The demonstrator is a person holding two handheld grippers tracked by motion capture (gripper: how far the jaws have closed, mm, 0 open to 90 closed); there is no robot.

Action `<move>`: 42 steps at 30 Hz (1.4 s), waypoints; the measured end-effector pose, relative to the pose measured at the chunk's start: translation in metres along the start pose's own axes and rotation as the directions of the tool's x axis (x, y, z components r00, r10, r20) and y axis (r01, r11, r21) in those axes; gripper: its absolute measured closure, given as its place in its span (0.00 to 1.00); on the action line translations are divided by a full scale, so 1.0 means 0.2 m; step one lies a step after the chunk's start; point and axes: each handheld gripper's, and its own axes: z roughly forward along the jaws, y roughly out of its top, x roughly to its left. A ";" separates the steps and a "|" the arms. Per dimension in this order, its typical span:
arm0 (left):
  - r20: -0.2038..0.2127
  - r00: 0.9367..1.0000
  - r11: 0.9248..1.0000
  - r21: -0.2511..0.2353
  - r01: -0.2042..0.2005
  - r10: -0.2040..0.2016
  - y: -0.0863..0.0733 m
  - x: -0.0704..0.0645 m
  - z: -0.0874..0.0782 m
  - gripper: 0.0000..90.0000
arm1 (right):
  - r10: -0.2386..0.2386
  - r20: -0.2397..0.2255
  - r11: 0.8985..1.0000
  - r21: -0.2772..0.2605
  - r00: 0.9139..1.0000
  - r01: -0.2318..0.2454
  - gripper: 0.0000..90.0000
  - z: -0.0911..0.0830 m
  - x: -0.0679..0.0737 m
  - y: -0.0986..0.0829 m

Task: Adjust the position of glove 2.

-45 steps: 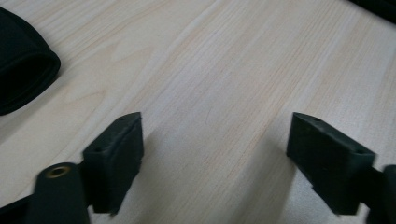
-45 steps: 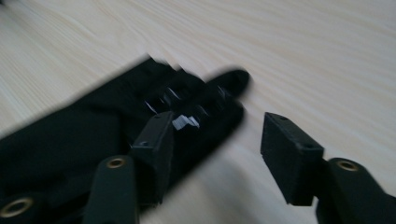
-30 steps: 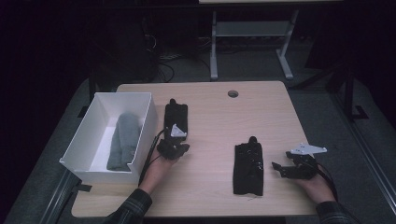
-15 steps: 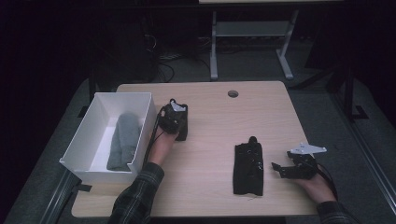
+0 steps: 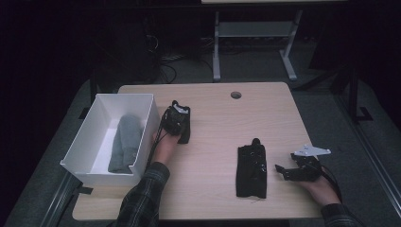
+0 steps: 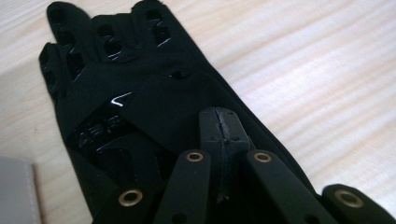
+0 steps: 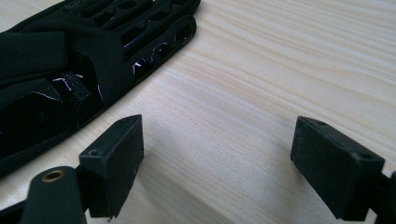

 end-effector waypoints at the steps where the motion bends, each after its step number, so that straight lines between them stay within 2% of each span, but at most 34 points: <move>1: 0.007 1.000 1.000 -0.005 -0.006 0.007 -0.01 -0.01 -0.01 1.00 | 0.000 0.000 1.000 0.000 1.000 0.000 0.19 0.00 0.00 0.00; 8: 0.095 0.995 1.000 -0.007 -0.023 0.023 -0.06 -0.10 -0.07 1.00 | 0.001 0.001 1.000 0.000 1.000 -0.001 0.19 0.00 0.00 0.00; 11: 0.140 0.989 0.999 -0.007 -0.051 0.052 -0.09 -0.15 -0.10 1.00 | 0.001 0.002 1.000 0.000 1.000 -0.001 0.19 0.00 0.00 0.00; 14: 0.180 0.982 0.998 -0.004 -0.063 0.062 -0.11 -0.21 -0.13 1.00 | 0.002 0.002 1.000 0.001 1.000 -0.002 0.19 0.00 0.00 0.00; 16: 0.214 0.975 0.998 -0.009 -0.065 0.065 -0.13 -0.24 -0.15 1.00 | 0.003 0.002 1.000 0.001 1.000 -0.003 0.19 0.00 0.00 0.00; 20: 0.283 0.957 0.998 -0.022 -0.065 0.069 -0.16 -0.29 -0.18 1.00 | 0.003 0.002 1.000 0.001 1.000 -0.003 0.19 0.00 0.00 0.00; 22: 0.305 0.948 0.996 -0.022 -0.085 0.088 -0.18 -0.32 -0.19 1.00 | 0.002 0.002 1.000 0.001 1.000 -0.002 0.19 0.00 0.00 0.00; 27: 0.349 0.930 0.993 -0.033 -0.111 0.115 -0.21 -0.40 -0.23 1.00 | 0.002 0.002 1.000 0.001 1.000 -0.002 0.19 0.00 0.00 0.00; 31: 0.374 0.915 0.988 -0.037 -0.148 0.151 -0.24 -0.46 -0.26 1.00 | -0.002 0.004 1.000 -0.001 1.000 0.002 0.19 0.00 0.00 0.00; 35: 0.401 0.901 0.986 -0.047 -0.160 0.165 -0.27 -0.51 -0.29 1.00 | -0.004 0.002 1.000 -0.002 1.000 0.004 0.19 0.00 0.00 0.00; 36: 0.410 0.897 0.986 -0.047 -0.159 0.165 -0.27 -0.52 -0.29 1.00 | -0.003 0.002 1.000 -0.002 1.000 0.003 0.19 0.00 0.00 0.00; 37: 0.417 0.891 0.983 -0.045 -0.176 0.179 -0.28 -0.53 -0.30 1.00 | -0.002 0.002 1.000 -0.001 1.000 0.002 0.19 0.00 0.00 0.00; 40: 0.435 0.881 0.982 -0.048 -0.183 0.185 -0.28 -0.54 -0.31 0.99 | -0.001 0.002 1.000 -0.001 1.000 0.001 0.19 0.00 0.00 0.00; 41: 0.432 0.883 0.983 -0.054 -0.176 0.182 -0.27 -0.54 -0.32 0.94 | -0.001 0.002 1.000 -0.001 1.000 0.001 0.19 0.00 0.00 0.00; 42: 0.423 0.888 0.983 -0.063 -0.173 0.183 -0.27 -0.52 -0.33 0.92 | -0.001 0.002 1.000 -0.001 1.000 0.001 0.19 0.00 0.00 0.00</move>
